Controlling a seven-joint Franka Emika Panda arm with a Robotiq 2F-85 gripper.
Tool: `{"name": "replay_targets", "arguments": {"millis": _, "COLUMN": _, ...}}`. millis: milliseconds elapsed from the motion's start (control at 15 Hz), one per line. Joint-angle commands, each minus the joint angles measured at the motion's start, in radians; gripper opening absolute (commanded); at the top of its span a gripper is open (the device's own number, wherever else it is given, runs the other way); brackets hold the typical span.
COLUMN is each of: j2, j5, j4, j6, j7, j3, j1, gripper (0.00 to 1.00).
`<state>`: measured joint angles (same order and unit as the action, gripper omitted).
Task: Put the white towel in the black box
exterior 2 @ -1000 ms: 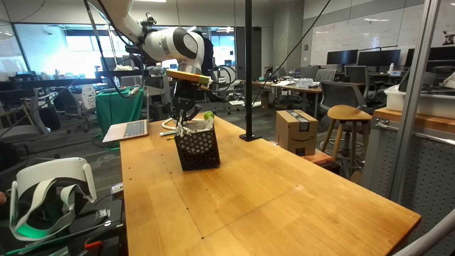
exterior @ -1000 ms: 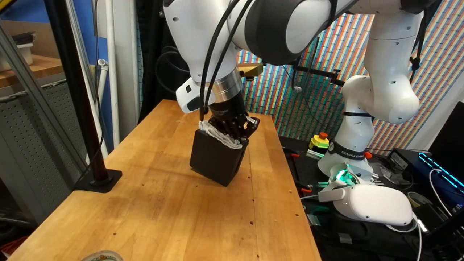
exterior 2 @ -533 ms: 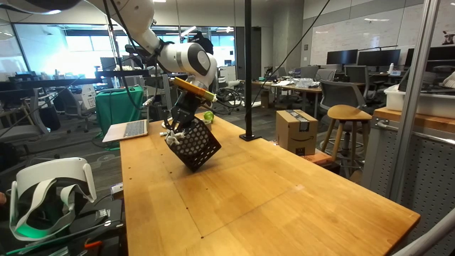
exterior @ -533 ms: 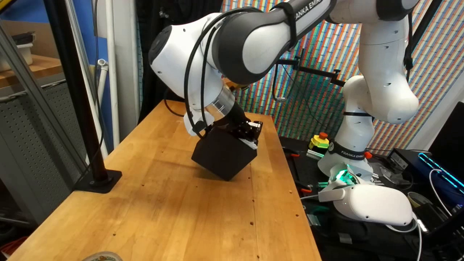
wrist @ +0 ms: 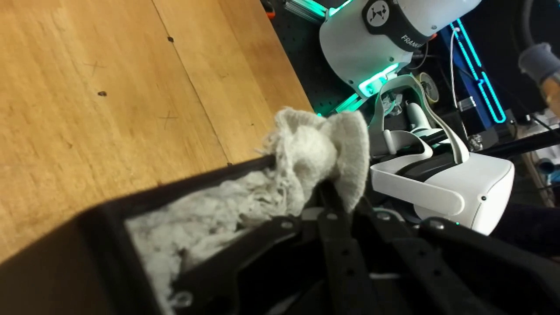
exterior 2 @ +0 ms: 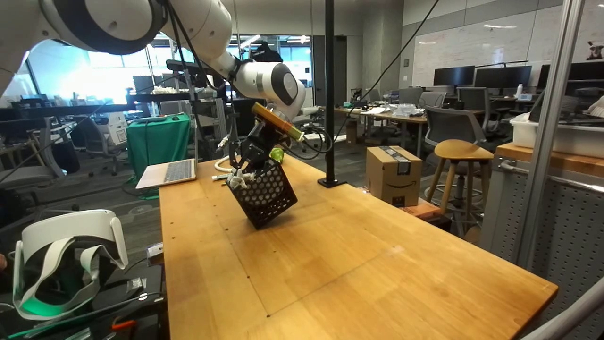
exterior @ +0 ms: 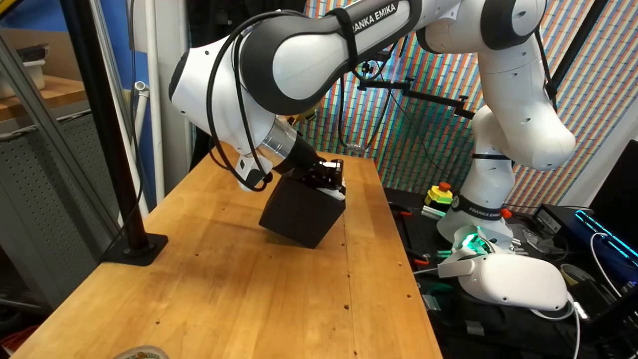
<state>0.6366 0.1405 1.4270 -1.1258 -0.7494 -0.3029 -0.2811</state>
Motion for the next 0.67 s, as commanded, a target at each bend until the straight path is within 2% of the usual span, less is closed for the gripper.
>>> {"name": "replay_targets", "arguments": {"millis": 0, "j2": 0.012, "j5": -0.024, "j4": 0.016, "j6": -0.078, "j7": -0.008, "j3": -0.001, "j1": 0.024, "gripper": 0.1}}
{"name": "replay_targets", "arguments": {"millis": 67, "j2": -0.013, "j5": -0.043, "j4": 0.016, "j6": -0.09, "j7": -0.004, "j3": -0.005, "j1": 0.03, "gripper": 0.35}}
{"name": "replay_targets", "arguments": {"millis": 200, "j2": -0.056, "j5": -0.072, "j4": 0.034, "j6": -0.136, "j7": 0.0, "j3": -0.007, "j1": 0.043, "gripper": 0.38}}
{"name": "replay_targets", "arguments": {"millis": 600, "j2": -0.219, "j5": -0.117, "j4": 0.163, "j6": -0.365, "j7": -0.013, "j3": 0.0, "j1": 0.079, "gripper": 0.84}}
